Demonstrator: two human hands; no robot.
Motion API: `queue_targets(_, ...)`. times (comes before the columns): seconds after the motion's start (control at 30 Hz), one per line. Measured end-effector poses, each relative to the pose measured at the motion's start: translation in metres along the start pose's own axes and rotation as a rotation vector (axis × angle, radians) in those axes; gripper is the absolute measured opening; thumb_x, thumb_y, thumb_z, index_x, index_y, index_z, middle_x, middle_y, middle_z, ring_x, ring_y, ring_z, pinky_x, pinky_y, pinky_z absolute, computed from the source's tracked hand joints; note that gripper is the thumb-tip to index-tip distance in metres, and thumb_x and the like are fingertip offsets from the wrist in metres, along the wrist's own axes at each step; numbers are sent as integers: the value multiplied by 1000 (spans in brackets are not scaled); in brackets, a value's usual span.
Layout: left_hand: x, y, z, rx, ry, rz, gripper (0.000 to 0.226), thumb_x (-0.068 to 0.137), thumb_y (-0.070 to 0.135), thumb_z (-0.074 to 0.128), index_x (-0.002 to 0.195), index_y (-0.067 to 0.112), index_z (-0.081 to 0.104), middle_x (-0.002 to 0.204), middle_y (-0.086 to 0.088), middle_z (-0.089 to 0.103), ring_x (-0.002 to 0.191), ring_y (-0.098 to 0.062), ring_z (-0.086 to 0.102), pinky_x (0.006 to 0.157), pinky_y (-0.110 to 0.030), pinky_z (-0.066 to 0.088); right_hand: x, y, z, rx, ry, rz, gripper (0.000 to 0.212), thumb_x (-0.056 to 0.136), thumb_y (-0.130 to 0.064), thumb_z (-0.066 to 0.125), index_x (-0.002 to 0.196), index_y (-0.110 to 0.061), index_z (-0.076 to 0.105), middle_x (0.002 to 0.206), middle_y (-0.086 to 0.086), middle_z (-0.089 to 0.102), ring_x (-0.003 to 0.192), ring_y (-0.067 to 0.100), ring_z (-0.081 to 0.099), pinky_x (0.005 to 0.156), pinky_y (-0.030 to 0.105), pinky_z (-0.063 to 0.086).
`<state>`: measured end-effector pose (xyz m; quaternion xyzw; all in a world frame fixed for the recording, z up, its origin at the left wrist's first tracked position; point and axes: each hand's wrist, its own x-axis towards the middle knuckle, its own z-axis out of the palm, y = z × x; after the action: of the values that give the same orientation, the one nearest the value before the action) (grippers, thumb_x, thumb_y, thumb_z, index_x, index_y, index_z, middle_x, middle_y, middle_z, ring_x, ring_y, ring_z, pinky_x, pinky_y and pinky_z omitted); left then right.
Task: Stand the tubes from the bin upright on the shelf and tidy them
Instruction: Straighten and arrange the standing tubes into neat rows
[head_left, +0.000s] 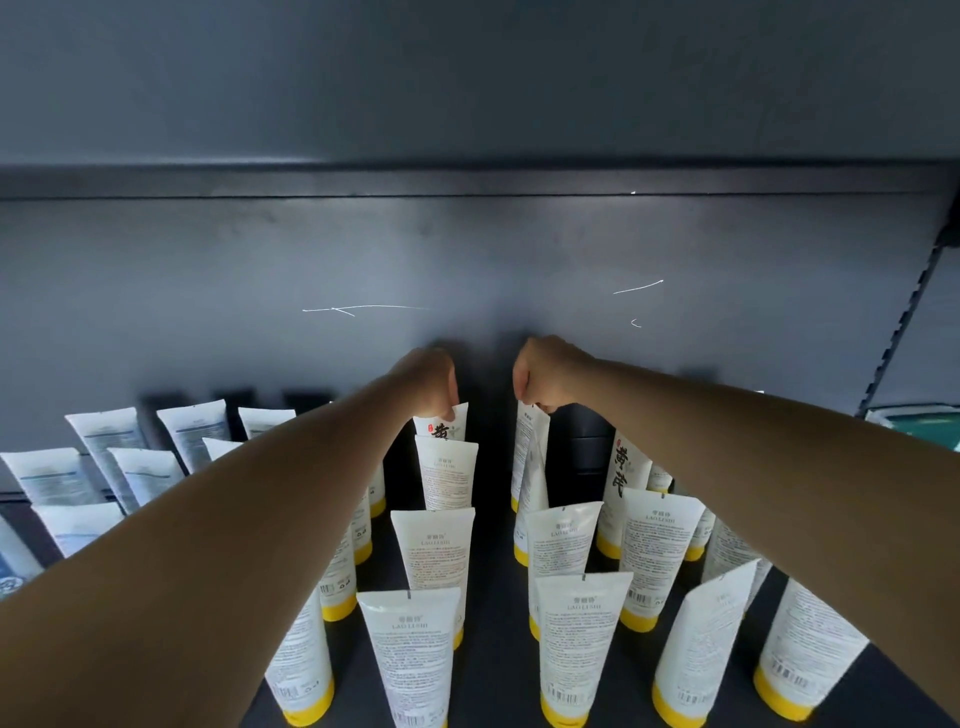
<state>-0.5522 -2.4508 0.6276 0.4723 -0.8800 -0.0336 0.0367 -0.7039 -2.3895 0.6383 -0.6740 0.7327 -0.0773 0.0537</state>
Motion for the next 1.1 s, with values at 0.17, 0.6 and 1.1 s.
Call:
queue_targets(0.17, 1, -1, -1, 12, -23, -4, 36, 81, 22, 71, 115, 10, 68, 115, -9, 68, 108, -24, 62, 95, -29, 46, 3, 4, -3, 28, -103, -42, 27, 86, 10, 50, 100, 1, 71, 105, 18, 69, 80, 23, 62, 67, 22, 50)
queue_targets(0.6, 6, 2, -1, 21, -44, -36, 38, 83, 24, 70, 119, 10, 65, 120, -8, 66, 113, -24, 60, 99, -29, 45, 5, 13, -4, -163, -46, -159, 15, 81, -7, 69, 94, -4, 75, 97, 10, 73, 89, 20, 65, 71, 16, 37)
queue_targets(1.1, 8, 0, 3, -3, -18, -50, 38, 80, 21, 73, 116, 7, 67, 117, -11, 67, 110, -26, 61, 97, -31, 47, -5, 46, -15, -259, -9, -9, 19, 84, -11, 66, 99, -2, 73, 102, 12, 72, 99, 25, 65, 92, 34, 50)
